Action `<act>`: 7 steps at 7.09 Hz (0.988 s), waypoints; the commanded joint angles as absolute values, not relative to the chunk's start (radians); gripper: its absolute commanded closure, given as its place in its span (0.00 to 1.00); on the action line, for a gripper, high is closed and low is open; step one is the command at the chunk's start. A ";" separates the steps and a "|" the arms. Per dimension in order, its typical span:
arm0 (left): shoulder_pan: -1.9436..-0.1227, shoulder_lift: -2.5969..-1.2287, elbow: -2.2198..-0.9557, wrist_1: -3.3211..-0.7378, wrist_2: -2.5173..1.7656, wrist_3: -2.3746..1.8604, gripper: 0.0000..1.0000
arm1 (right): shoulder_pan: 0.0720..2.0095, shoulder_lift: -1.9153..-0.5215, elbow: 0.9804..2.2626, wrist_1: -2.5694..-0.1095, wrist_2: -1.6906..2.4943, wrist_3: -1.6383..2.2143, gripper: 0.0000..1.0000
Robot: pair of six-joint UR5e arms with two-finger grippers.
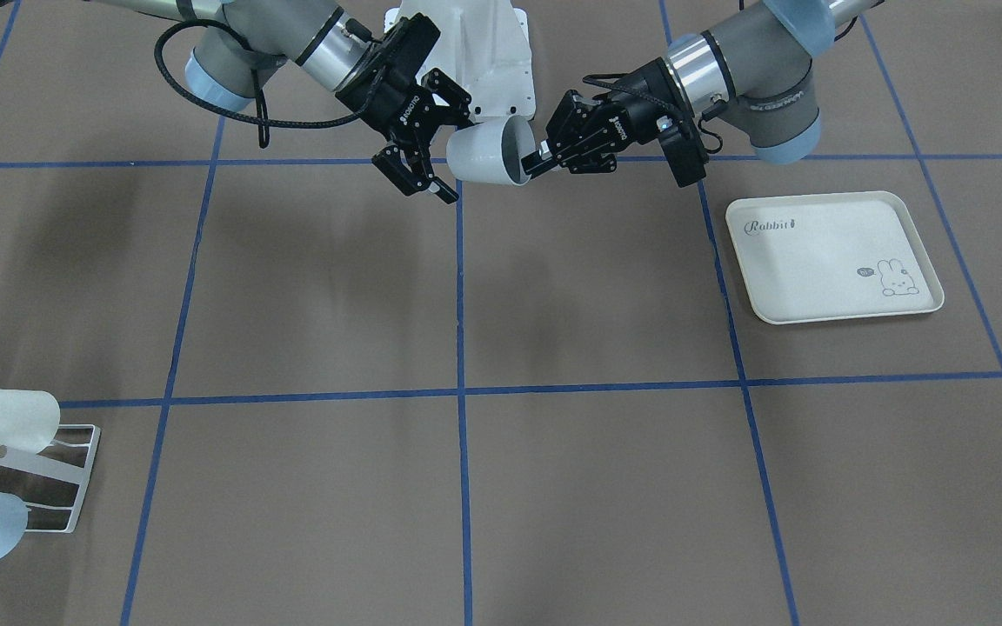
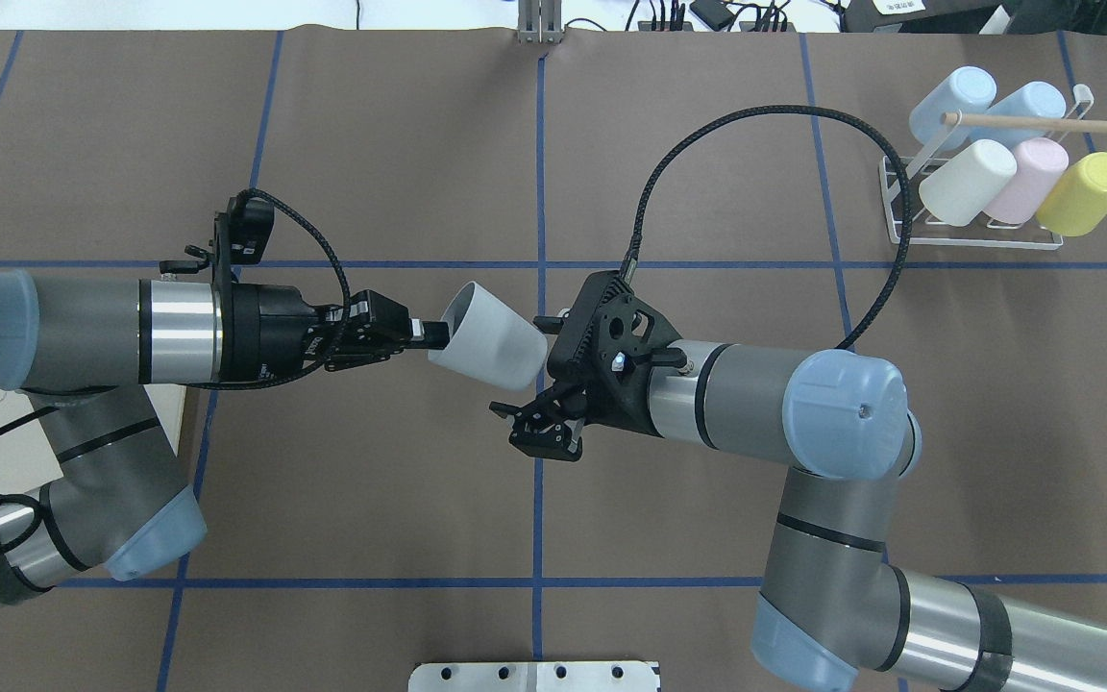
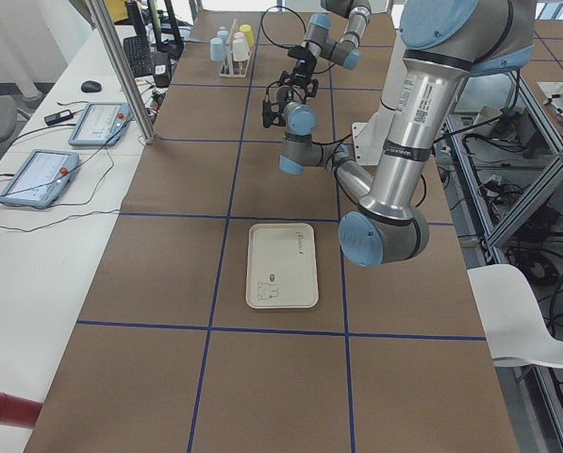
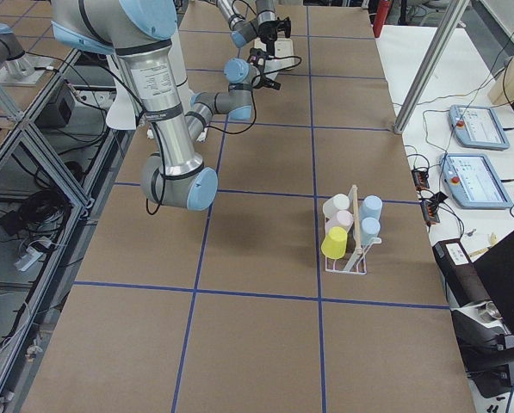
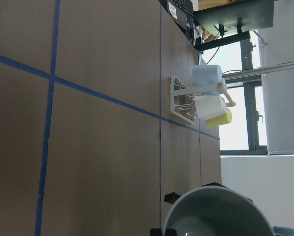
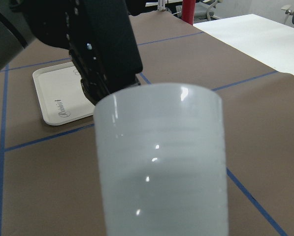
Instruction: Transfer IKEA cup to right arm and place on rack
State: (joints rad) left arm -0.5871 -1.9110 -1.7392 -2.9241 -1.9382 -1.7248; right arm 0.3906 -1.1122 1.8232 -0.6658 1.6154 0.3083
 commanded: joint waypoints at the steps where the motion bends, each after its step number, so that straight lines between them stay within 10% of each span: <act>1: -0.569 -1.907 -1.738 -2.924 -1.937 -1.724 1.00 | 0.391 -1.112 1.827 -0.664 1.615 0.308 0.00; 7: -0.569 -1.902 -1.736 -2.922 -1.936 -1.723 1.00 | 0.391 -1.114 1.839 -0.663 1.617 0.308 0.12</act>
State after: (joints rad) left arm -0.5692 -1.9033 -1.7370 -2.9228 -1.9359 -1.7238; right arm 0.3911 -1.1124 1.8358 -0.6632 1.6163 0.3083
